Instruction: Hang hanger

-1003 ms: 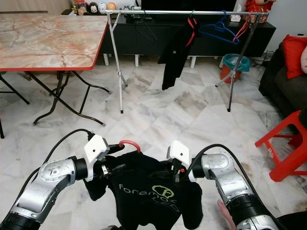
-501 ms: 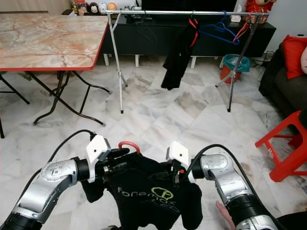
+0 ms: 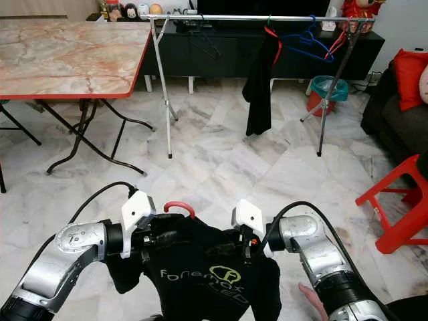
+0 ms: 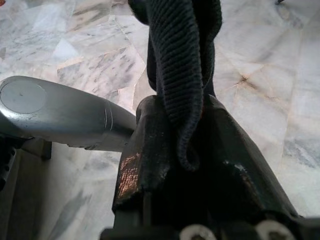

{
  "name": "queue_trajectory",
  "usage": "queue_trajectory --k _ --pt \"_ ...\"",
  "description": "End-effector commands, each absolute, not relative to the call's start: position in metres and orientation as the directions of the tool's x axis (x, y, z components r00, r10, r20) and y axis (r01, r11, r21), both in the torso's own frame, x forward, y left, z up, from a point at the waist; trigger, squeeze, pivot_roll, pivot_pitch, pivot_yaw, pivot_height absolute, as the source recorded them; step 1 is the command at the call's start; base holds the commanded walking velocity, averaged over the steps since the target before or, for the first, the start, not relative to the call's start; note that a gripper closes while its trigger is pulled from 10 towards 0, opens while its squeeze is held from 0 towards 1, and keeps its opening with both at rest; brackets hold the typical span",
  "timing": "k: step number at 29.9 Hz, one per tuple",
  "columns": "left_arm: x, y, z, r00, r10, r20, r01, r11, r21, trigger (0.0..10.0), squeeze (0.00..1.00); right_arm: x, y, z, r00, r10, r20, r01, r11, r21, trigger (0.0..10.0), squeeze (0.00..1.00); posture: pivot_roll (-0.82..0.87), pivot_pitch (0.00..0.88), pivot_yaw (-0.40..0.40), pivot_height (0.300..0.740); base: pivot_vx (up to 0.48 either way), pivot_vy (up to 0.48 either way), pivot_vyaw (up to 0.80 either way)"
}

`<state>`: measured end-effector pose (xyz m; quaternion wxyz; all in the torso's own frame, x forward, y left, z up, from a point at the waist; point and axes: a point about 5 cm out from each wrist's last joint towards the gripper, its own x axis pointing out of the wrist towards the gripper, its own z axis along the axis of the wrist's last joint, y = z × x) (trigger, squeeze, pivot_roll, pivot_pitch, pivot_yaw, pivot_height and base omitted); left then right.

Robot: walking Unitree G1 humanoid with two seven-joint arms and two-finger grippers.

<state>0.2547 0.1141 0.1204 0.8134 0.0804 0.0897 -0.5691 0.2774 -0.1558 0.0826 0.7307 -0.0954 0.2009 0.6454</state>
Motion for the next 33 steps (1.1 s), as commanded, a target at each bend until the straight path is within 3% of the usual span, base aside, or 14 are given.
queue_trajectory --k 1,2,3,4,5,12,13,14,18,20,21,22,24,33 --pt "0.245 0.098 0.130 0.240 -0.953 -0.185 0.970 0.240 0.026 10.0 0.00 0.279 -0.148 0.090 0.082 0.917 -0.390 -0.987 0.128 0.094 10.0 0.00 0.06 0.002 -0.030 0.740 0.000 0.000 0.00" --pt "0.245 0.098 0.130 0.240 -0.953 -0.185 0.970 0.240 0.026 10.0 0.00 0.279 -0.148 0.090 0.082 0.917 -0.390 -0.987 0.128 0.094 10.0 0.00 0.06 0.002 -0.030 0.740 0.000 0.000 0.00" --pt "0.245 0.097 0.132 0.232 -0.957 -0.173 0.972 0.232 0.020 6.8 0.00 0.280 -0.149 0.089 0.083 0.916 -0.391 -0.987 0.130 0.094 10.0 0.00 0.06 0.002 -0.030 0.740 0.000 0.000 0.00" --pt "0.245 0.097 0.132 0.232 -0.957 -0.173 0.972 0.232 0.020 6.8 0.00 0.280 -0.149 0.089 0.083 0.916 -0.391 -0.987 0.130 0.094 10.0 0.00 0.06 0.002 -0.030 0.740 0.000 0.000 0.00" --pt "0.245 0.096 0.133 0.224 -0.960 -0.166 0.974 0.223 0.023 0.0 0.00 0.280 -0.149 0.089 0.085 0.915 -0.393 -0.987 0.132 0.094 10.0 0.00 0.06 0.002 -0.030 0.740 0.000 0.000 0.00" --pt "0.243 0.093 0.134 0.202 -0.964 -0.173 0.979 0.201 0.022 0.2 0.00 0.281 -0.147 0.089 0.081 0.917 -0.392 -0.988 0.127 0.092 10.0 0.00 0.06 0.001 -0.030 0.740 0.000 0.000 0.00" --pt "0.243 0.093 0.133 0.201 -0.964 -0.175 0.980 0.200 0.020 4.6 0.00 0.281 -0.147 0.090 0.082 0.917 -0.391 -0.988 0.127 0.092 10.0 0.00 0.06 0.001 -0.030 0.740 0.000 0.000 0.00" --pt "0.241 0.093 0.130 0.185 -0.962 -0.199 0.982 0.186 0.016 7.3 0.00 0.281 -0.147 0.090 0.085 0.916 -0.392 -0.988 0.130 0.089 10.0 0.00 0.06 0.003 -0.030 0.740 0.000 0.000 0.00" --pt "0.238 0.094 0.127 0.175 -0.959 -0.223 0.984 0.176 0.015 7.7 0.00 0.282 -0.147 0.090 0.085 0.916 -0.391 -0.988 0.129 0.088 10.0 0.00 0.06 0.005 -0.031 0.740 0.000 0.000 0.00" --pt "0.237 0.095 0.125 0.167 -0.957 -0.237 0.985 0.170 0.005 9.6 0.00 0.282 -0.146 0.090 0.084 0.916 -0.391 -0.988 0.128 0.088 10.0 0.00 0.06 0.006 -0.032 0.740 0.000 0.000 0.00" --pt "0.236 0.095 0.124 0.160 -0.957 -0.244 0.986 0.165 -0.001 7.5 0.00 0.281 -0.146 0.090 0.083 0.916 -0.392 -0.988 0.127 0.088 10.0 0.00 0.06 0.008 -0.032 0.740 0.000 0.000 0.00" --pt "0.236 0.095 0.124 0.160 -0.957 -0.244 0.986 0.165 -0.001 7.5 0.00 0.281 -0.146 0.090 0.083 0.916 -0.392 -0.988 0.127 0.088 10.0 0.00 0.06 0.008 -0.032 0.740 0.000 0.000 0.00" --pt "0.234 0.095 0.122 0.144 -0.957 -0.251 0.989 0.151 -0.008 0.0 0.00 0.282 -0.145 0.090 0.083 0.917 -0.390 -0.988 0.127 0.087 10.0 0.00 0.06 0.009 -0.031 0.740 0.000 0.000 0.00" --pt "0.233 0.097 0.122 0.142 -0.955 -0.260 0.989 0.148 -0.004 0.0 0.00 0.282 -0.143 0.091 0.077 0.918 -0.388 -0.989 0.118 0.084 10.0 0.00 0.06 0.010 -0.034 0.740 0.000 0.000 0.00"
